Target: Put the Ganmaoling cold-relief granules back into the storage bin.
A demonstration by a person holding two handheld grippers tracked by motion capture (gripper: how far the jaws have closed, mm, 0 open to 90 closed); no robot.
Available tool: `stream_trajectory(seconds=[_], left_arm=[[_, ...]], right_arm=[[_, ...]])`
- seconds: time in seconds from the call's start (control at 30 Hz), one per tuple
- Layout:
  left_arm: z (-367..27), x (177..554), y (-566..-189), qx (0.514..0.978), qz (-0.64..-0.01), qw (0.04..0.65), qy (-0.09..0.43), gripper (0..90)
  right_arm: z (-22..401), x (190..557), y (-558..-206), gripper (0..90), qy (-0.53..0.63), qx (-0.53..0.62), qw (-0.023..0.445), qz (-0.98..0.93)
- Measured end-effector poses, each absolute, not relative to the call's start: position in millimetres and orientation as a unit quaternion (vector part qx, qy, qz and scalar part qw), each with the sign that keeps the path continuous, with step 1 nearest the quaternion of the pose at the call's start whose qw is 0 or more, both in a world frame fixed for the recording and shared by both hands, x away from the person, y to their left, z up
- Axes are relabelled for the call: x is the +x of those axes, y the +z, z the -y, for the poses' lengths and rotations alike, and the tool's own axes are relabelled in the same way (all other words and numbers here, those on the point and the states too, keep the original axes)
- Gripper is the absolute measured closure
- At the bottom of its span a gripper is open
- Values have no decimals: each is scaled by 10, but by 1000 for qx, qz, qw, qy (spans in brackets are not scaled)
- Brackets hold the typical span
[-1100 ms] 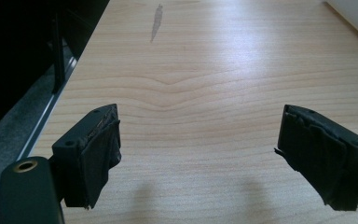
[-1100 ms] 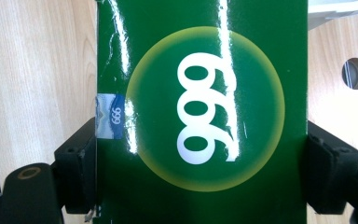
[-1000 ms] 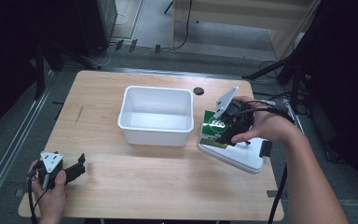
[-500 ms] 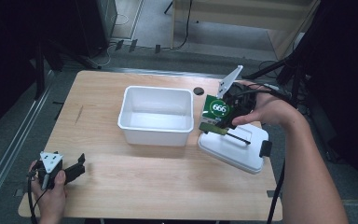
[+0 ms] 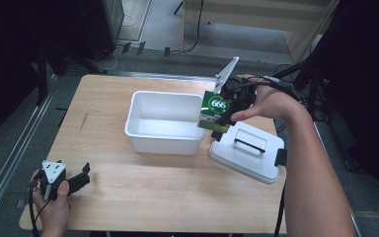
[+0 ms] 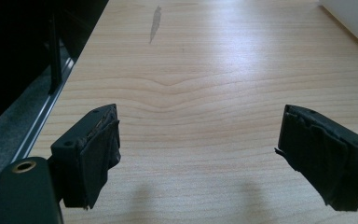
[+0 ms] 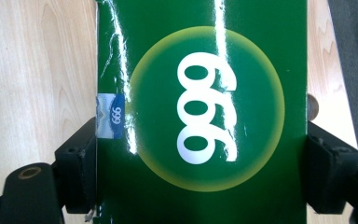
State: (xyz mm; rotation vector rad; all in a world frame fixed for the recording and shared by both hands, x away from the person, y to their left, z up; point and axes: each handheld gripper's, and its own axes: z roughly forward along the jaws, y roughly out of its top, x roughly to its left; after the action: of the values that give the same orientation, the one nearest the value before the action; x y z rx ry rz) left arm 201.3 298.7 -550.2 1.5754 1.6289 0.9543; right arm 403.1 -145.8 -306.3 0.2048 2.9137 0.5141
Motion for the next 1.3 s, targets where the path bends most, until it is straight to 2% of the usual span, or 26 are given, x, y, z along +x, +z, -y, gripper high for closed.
stream_trajectory(seconds=[0.77,1.3], left_arm=[[-3007,1989,-5501,600,-625,347,358,131],[-2996,1985,-5505,601,-625,345,360,130]], right_arm=[[788,4259,-3369,167,169,23,99,-980],[694,4264,-3642,166,151,2,107,-983]])
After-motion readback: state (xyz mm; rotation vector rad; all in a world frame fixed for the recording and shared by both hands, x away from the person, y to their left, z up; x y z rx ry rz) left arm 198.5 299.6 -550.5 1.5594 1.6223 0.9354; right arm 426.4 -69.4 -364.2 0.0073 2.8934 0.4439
